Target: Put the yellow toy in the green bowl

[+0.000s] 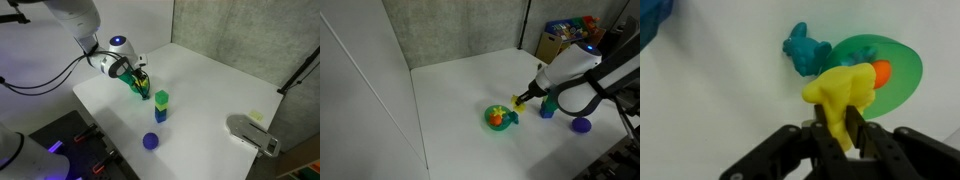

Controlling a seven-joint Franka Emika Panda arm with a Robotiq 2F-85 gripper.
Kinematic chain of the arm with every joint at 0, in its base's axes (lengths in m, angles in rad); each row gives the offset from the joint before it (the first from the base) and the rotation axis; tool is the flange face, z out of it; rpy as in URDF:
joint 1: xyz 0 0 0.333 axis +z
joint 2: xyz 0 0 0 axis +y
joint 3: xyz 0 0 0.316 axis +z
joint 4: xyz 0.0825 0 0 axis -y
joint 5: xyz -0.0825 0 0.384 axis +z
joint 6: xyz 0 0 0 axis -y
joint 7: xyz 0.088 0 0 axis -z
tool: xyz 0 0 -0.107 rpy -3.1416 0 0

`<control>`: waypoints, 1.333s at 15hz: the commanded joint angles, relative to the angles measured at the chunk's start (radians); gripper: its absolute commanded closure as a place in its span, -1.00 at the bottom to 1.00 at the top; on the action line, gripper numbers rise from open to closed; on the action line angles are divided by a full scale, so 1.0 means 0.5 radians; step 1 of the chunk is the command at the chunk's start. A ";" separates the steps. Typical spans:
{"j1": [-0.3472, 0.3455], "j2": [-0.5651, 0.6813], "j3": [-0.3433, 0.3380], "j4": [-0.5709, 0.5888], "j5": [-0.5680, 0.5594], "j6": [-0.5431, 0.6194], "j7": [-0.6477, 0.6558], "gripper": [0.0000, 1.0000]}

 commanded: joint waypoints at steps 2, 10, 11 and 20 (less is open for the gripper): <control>0.229 0.097 -0.119 0.228 -0.009 -0.127 0.110 0.84; 0.098 0.045 0.032 0.308 0.067 -0.630 0.118 -0.94; 0.015 0.023 0.099 0.288 0.103 -0.697 0.072 -1.00; -0.348 -0.516 0.108 0.042 0.338 -1.297 -0.149 -1.00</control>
